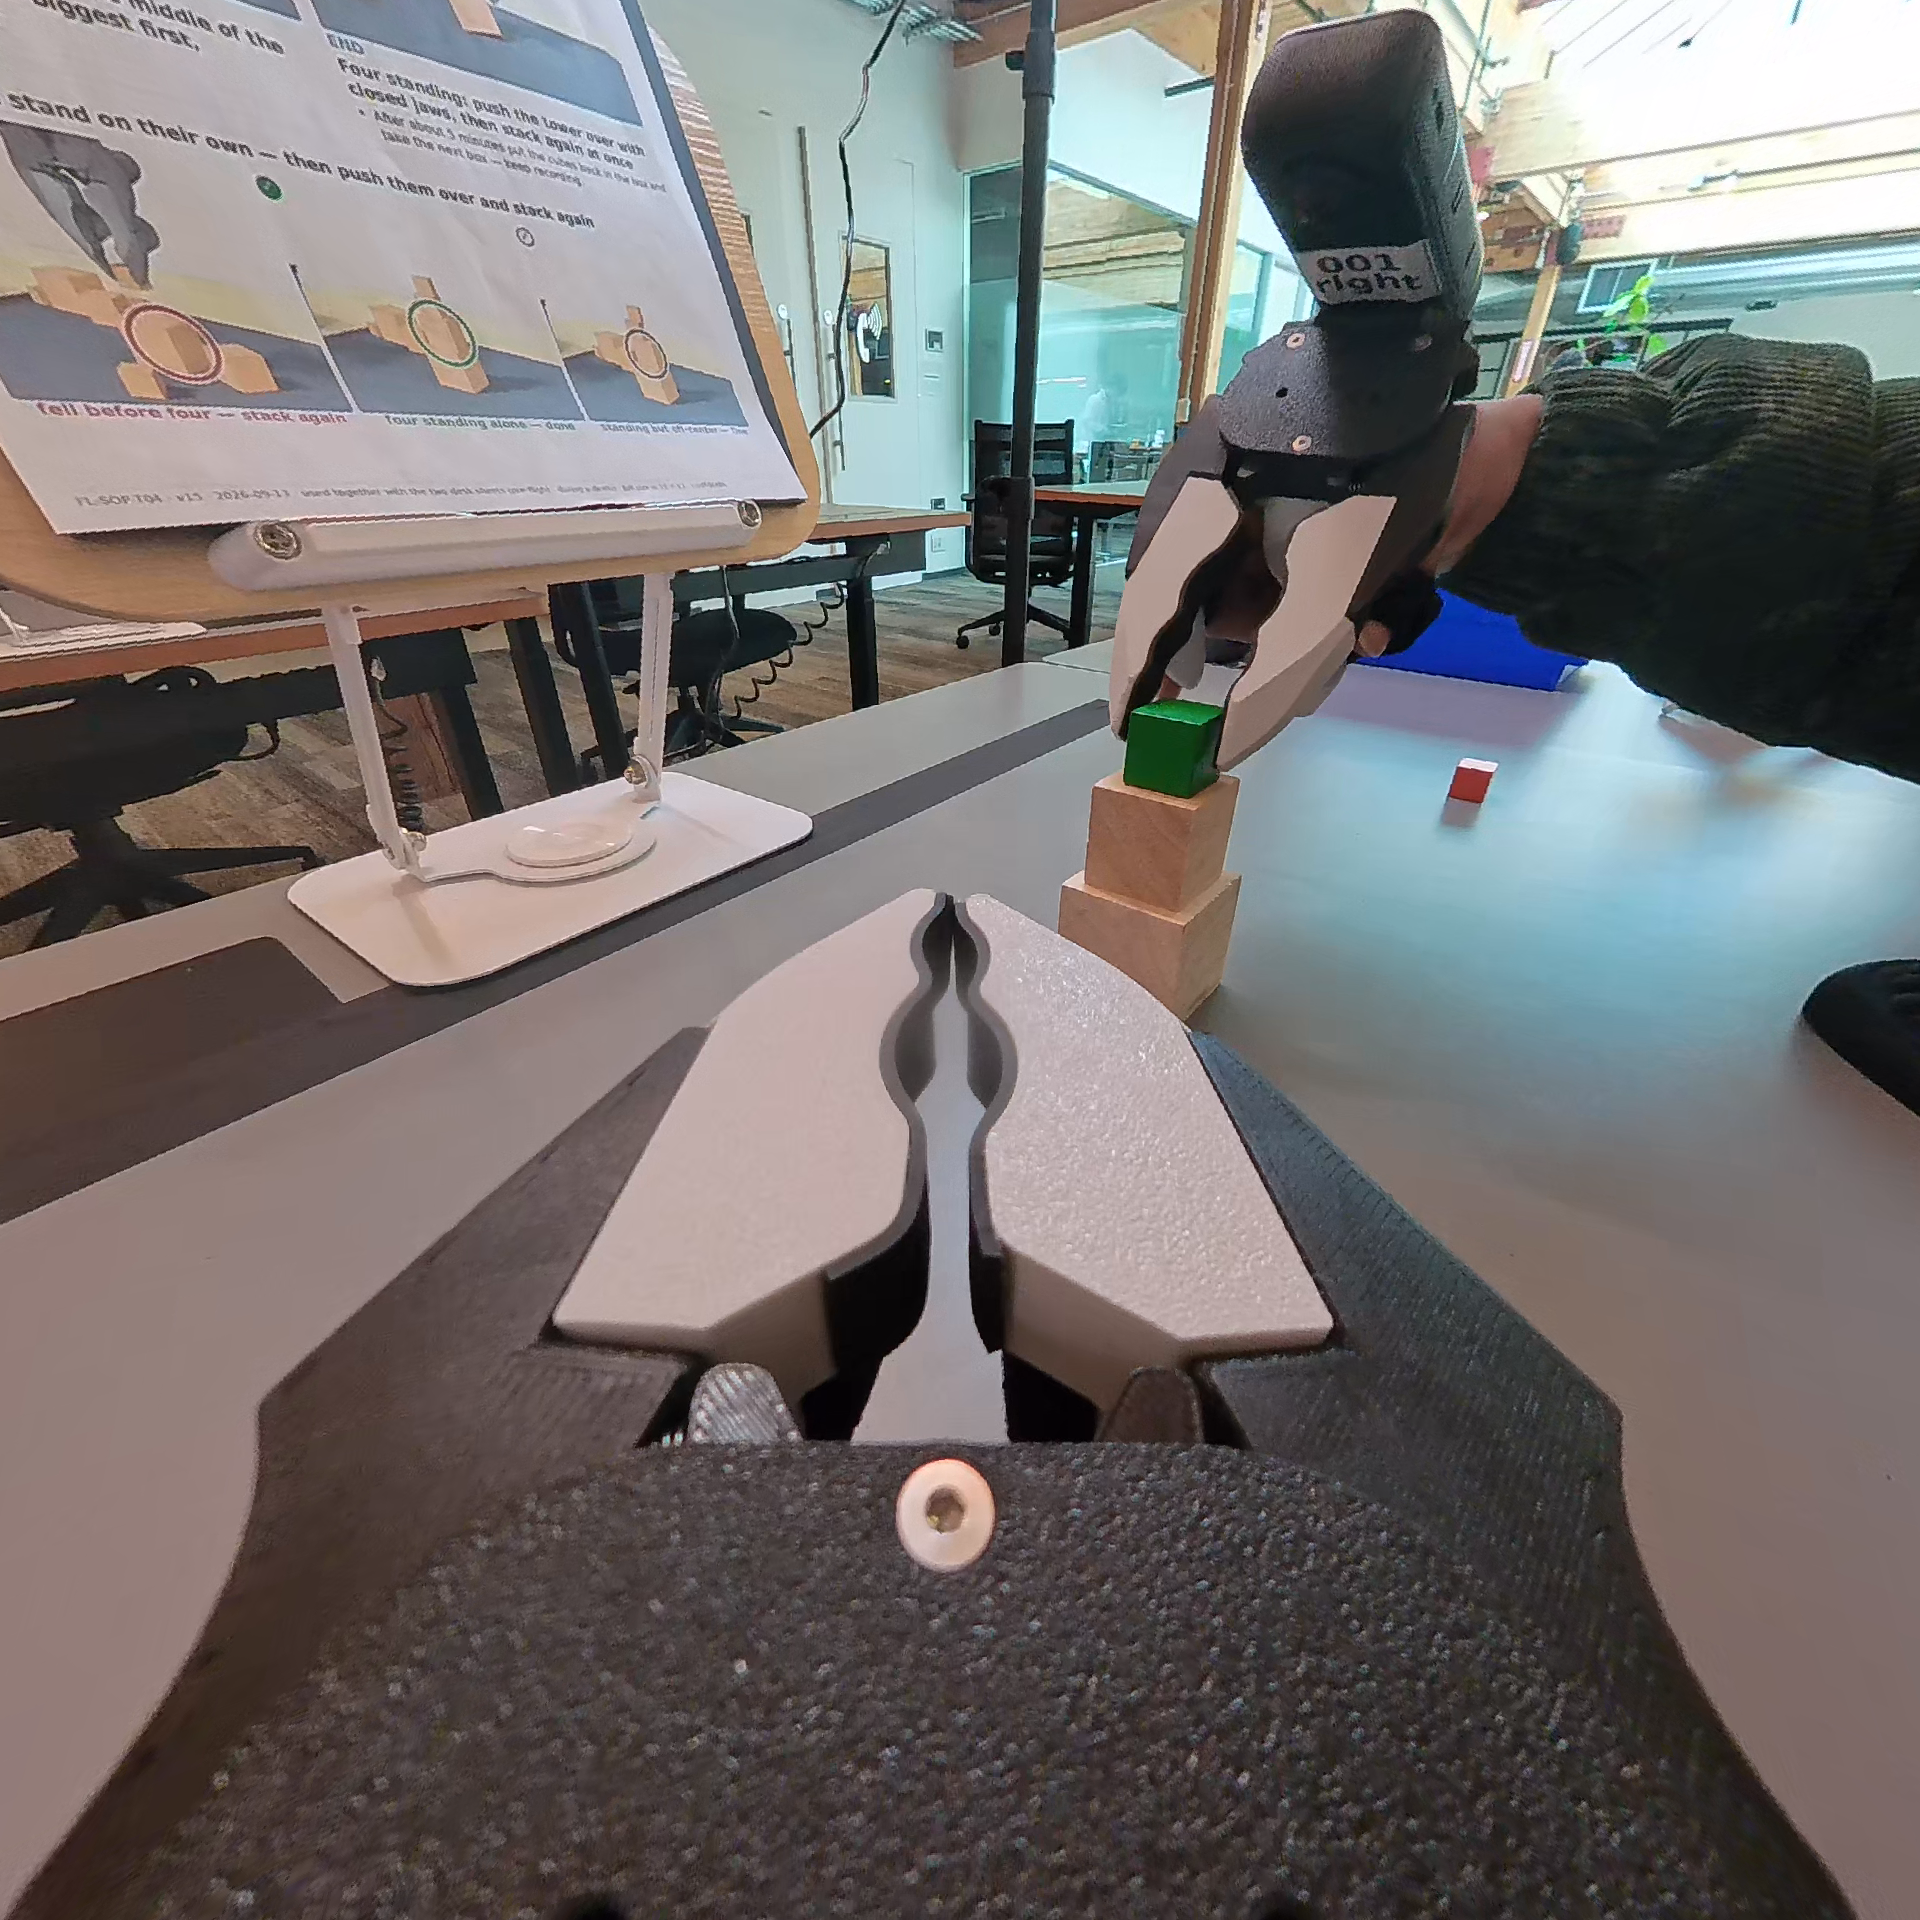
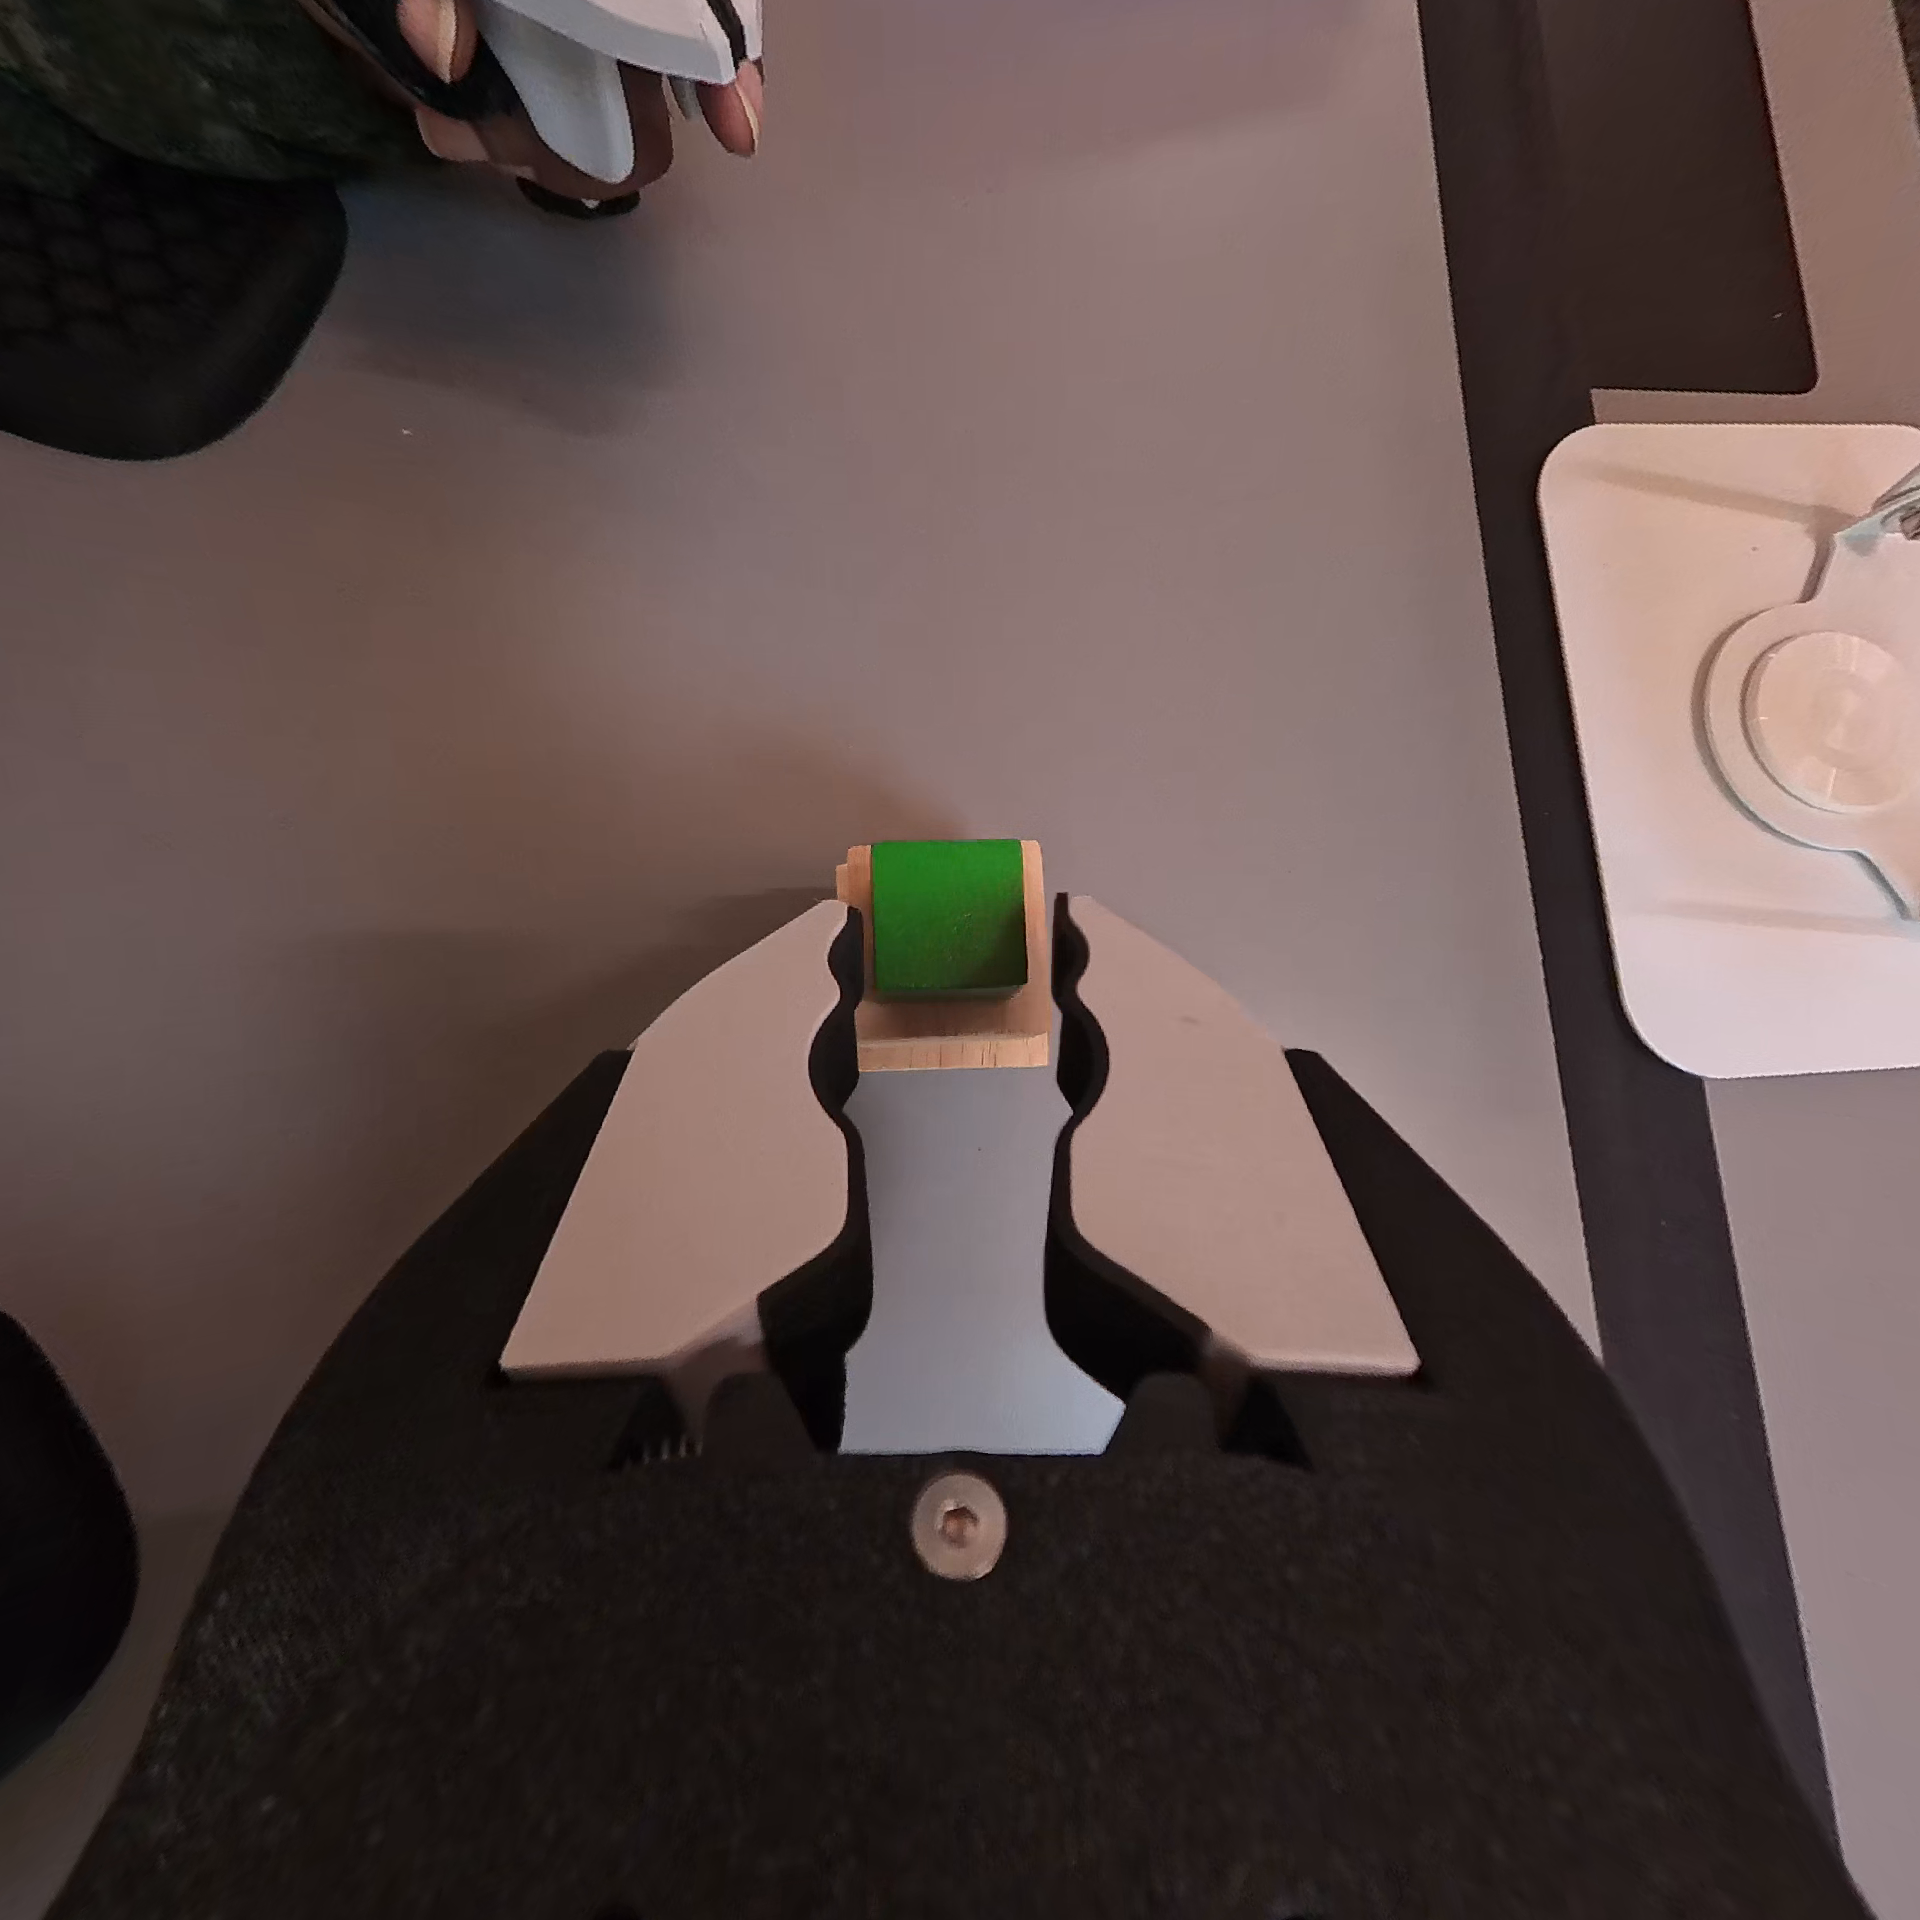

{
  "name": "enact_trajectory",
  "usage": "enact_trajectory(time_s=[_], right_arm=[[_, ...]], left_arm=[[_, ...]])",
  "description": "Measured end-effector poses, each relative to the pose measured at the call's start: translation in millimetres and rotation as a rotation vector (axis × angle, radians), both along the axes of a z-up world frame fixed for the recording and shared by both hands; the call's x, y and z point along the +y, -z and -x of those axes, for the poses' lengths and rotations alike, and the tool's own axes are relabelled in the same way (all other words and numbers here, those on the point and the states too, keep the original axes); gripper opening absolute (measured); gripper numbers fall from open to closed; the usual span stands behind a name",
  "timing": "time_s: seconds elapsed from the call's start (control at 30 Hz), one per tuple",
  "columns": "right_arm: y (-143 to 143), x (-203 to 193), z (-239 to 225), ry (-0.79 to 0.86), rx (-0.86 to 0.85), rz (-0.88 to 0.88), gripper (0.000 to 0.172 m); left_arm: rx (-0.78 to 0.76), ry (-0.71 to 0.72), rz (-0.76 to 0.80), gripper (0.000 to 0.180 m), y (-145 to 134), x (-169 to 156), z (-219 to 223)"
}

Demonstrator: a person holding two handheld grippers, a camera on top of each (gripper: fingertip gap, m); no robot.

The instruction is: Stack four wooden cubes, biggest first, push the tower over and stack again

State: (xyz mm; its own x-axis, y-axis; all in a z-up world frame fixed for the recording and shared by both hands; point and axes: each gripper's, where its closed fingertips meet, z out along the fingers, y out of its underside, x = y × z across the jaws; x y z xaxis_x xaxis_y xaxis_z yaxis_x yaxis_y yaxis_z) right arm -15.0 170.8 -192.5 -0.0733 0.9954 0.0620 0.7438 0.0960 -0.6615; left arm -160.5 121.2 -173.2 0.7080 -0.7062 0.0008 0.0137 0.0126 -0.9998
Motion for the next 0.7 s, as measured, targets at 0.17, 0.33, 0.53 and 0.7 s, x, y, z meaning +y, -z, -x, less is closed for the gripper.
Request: enact_trajectory(time_s=[0.17, 0.33, 0.53, 0.7], right_arm=[[-29, 5, -11, 0.066, 0.105, -0.033, 0.039], [-62, 19, -63, 0.266, 0.207, -0.102, 0.04], [-42, 18, -173, 0.554, 0.141, -0.142, 0.04], [4, -1, -261, 0.738, 0.032, -0.102, 0.039]], left_arm=[[-0.002, -0.003, -0.004, 0.0, -1, 0, 1], [-0.019, -0.029, -0.038, 0.0, -9, -1, 5], [-0.024, -0.034, -0.047, 0.0, -11, -1, 6], [-0.017, -0.033, -0.043, 0.0, -9, 0, 5]])
